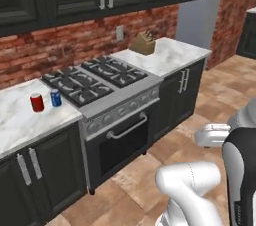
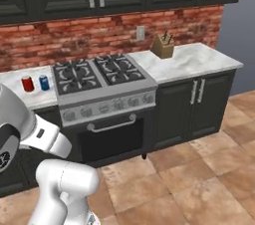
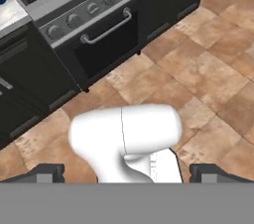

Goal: Four empty soda cans are scattered around the kitchen. Gather all the cans and cluster them next to the stove for recycling.

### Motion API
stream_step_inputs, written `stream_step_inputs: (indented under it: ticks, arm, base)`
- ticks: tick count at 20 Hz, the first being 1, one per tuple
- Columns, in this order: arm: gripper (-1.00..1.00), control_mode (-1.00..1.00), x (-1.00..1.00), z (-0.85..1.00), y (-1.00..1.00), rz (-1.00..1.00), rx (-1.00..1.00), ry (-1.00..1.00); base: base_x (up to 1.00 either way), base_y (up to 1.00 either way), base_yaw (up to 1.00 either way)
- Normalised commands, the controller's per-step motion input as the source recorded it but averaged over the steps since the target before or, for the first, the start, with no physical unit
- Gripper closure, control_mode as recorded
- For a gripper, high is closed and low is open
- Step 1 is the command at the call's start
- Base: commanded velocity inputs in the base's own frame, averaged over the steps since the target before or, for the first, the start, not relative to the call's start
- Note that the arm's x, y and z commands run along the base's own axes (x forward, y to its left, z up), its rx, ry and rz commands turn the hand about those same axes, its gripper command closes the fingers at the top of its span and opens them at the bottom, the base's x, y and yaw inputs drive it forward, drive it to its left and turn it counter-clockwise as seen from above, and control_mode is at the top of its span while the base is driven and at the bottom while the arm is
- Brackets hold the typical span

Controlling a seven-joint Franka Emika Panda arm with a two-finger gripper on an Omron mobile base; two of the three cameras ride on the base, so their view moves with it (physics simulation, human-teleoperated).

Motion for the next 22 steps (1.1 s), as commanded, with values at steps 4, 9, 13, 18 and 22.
stream_step_inputs:
  ticks: [4,9,13,18,22]
  arm:
    - [-1.00,1.00,0.00,0.00,0.00,0.00,0.00,0.00]
    - [-1.00,1.00,0.00,0.00,0.00,0.00,0.00,0.00]
    - [-1.00,1.00,0.00,0.00,0.00,0.00,0.00,0.00]
    - [-1.00,1.00,0.00,0.00,0.00,0.00,0.00,0.00]
    - [-1.00,1.00,0.00,0.00,0.00,0.00,0.00,0.00]
  base:
    - [0.00,-0.35,-0.34]
    - [0.00,-0.30,-0.35]
    - [0.00,-0.35,-0.37]
    - [0.00,-0.42,-0.38]
    - [0.01,-0.35,-0.38]
